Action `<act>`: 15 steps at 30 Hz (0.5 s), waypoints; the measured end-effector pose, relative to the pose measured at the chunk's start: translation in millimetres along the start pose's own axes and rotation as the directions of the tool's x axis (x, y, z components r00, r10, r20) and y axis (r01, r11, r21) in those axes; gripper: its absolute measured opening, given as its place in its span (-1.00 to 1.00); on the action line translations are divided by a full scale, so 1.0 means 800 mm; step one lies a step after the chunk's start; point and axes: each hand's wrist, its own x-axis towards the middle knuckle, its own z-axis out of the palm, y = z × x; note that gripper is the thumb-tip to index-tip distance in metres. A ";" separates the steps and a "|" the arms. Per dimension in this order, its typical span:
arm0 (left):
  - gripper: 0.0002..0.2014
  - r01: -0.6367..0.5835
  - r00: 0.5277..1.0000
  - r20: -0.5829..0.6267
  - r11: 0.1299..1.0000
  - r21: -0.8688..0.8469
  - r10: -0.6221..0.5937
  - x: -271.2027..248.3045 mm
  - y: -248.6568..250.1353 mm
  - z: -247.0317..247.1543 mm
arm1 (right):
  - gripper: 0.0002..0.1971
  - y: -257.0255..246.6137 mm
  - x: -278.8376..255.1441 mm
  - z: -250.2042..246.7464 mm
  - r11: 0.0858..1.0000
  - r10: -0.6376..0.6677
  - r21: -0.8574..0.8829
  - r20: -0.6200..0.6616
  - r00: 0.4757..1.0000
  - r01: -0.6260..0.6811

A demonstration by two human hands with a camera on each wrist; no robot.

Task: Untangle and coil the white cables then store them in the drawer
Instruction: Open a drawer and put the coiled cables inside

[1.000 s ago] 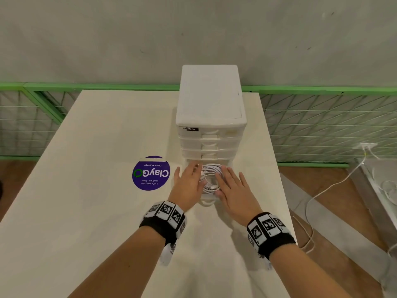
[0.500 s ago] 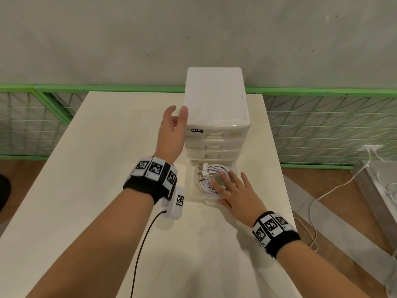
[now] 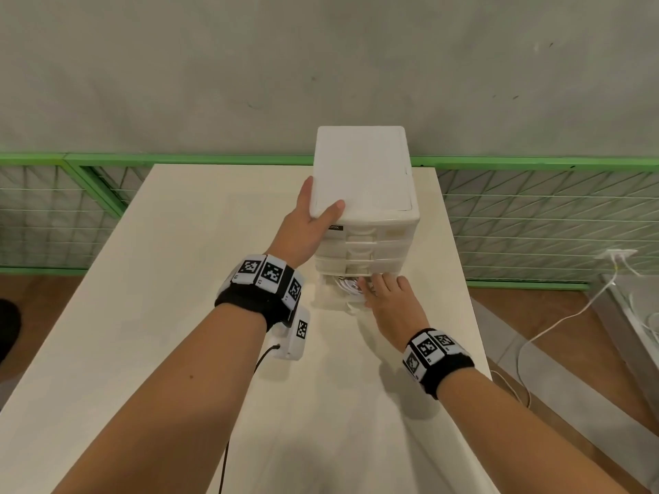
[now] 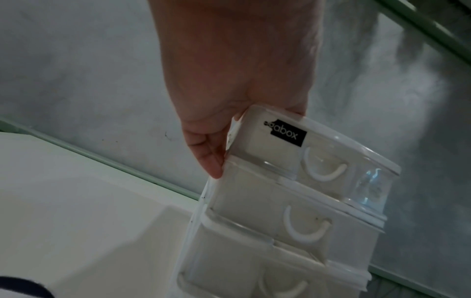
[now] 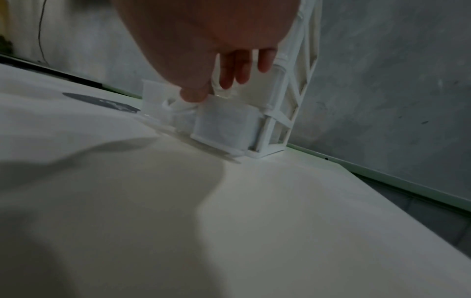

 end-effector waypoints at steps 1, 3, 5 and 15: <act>-0.22 0.001 1.000 -0.003 1.000 0.004 -0.001 0.000 0.000 0.000 | -0.50 -0.002 0.003 0.001 1.000 0.013 0.017 -0.042 0.999 -0.012; -0.22 0.003 1.000 -0.004 1.000 0.007 -0.003 0.001 -0.001 0.000 | -0.53 -0.003 0.011 0.003 0.997 0.029 0.069 -0.074 0.997 -0.024; -0.22 0.009 1.000 -0.006 1.000 0.013 -0.009 0.001 -0.002 0.000 | -0.60 0.000 0.018 0.006 0.995 0.035 0.090 -0.047 0.998 -0.031; -0.22 0.009 1.000 -0.009 0.999 0.039 -0.009 0.000 0.000 0.000 | -0.63 -0.010 0.021 0.011 0.996 0.043 0.083 0.005 0.999 -0.044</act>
